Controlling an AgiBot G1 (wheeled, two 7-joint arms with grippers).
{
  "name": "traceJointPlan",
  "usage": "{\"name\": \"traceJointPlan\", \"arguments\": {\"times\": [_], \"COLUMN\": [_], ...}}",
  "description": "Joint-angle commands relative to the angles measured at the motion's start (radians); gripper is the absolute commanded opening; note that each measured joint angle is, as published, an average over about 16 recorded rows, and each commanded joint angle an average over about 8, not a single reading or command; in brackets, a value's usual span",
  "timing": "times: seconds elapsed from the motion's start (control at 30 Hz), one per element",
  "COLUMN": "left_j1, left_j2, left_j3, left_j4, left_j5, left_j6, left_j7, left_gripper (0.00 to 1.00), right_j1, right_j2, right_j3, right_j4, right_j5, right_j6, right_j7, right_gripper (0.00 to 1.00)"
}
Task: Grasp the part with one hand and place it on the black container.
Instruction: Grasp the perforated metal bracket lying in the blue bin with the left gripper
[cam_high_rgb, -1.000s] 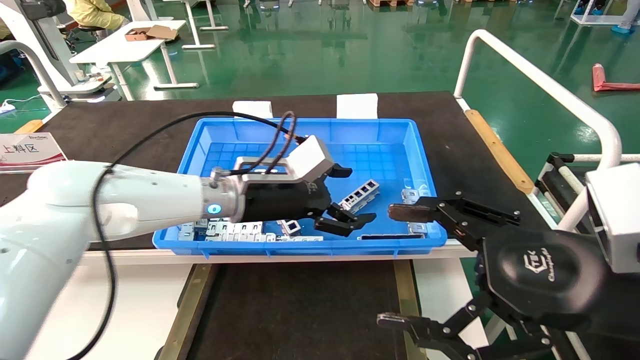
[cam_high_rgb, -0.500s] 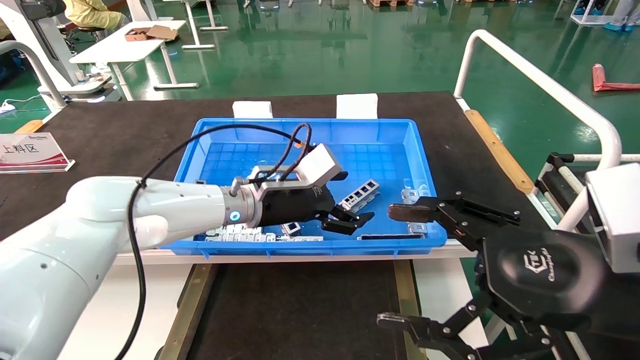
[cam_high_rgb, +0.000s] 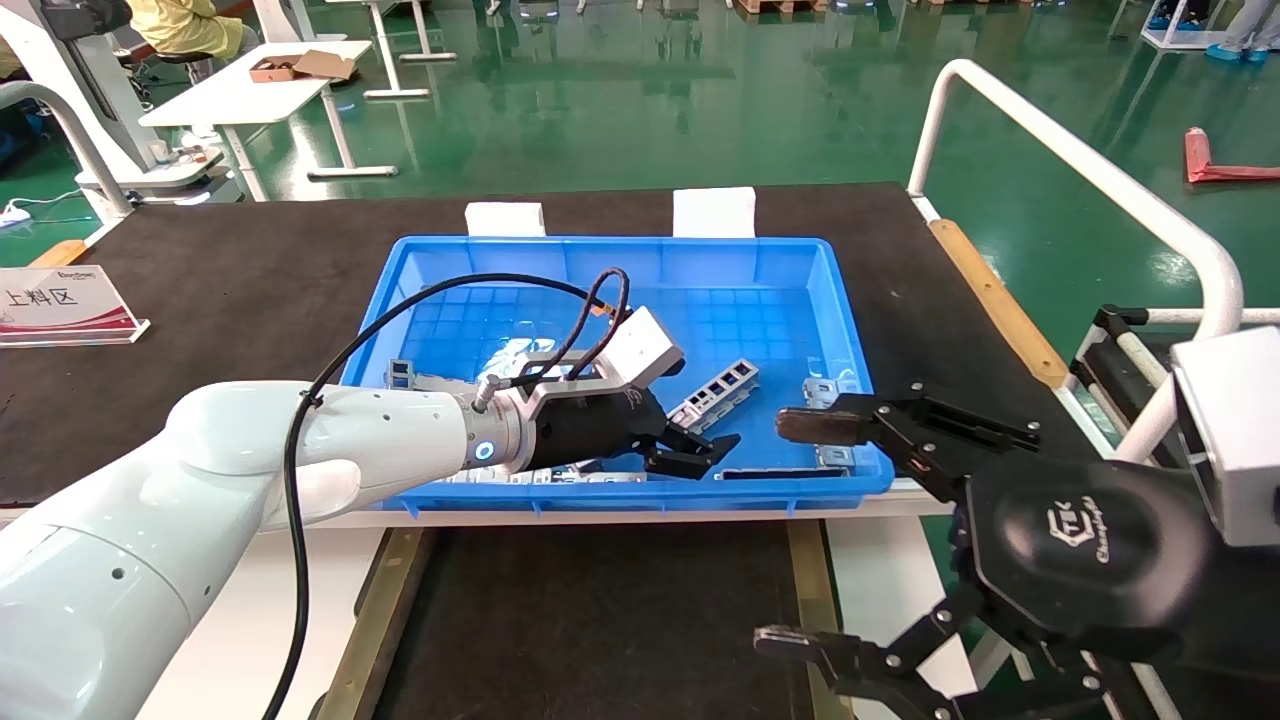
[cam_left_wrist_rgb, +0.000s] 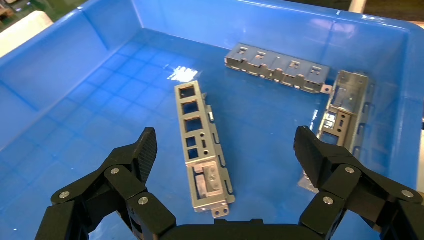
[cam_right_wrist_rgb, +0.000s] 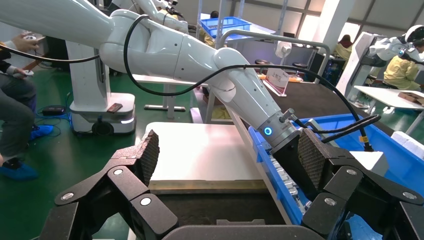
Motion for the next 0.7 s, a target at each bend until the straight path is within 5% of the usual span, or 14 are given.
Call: {"name": "traceJointPlan", "arguments": {"times": [0.03, 0.7], "left_j1": [0.001, 0.002], "left_j2": [-0.001, -0.005], "left_j3": [0.016, 0.092], "left_j4": [-0.004, 0.054], "left_j5": [-0.014, -0.112], "left_j6": [-0.009, -0.06], "left_j7": [-0.005, 0.032], "left_gripper": [0.05, 0.0], "right_j1": [0.0, 0.0], "right_j2": [0.0, 0.0], "right_j3": [0.0, 0.0], "right_j4": [0.0, 0.0], "right_j5": [0.0, 0.0], "right_j6": [0.0, 0.0], "right_j7": [0.0, 0.0], "right_gripper": [0.0, 0.0]}}
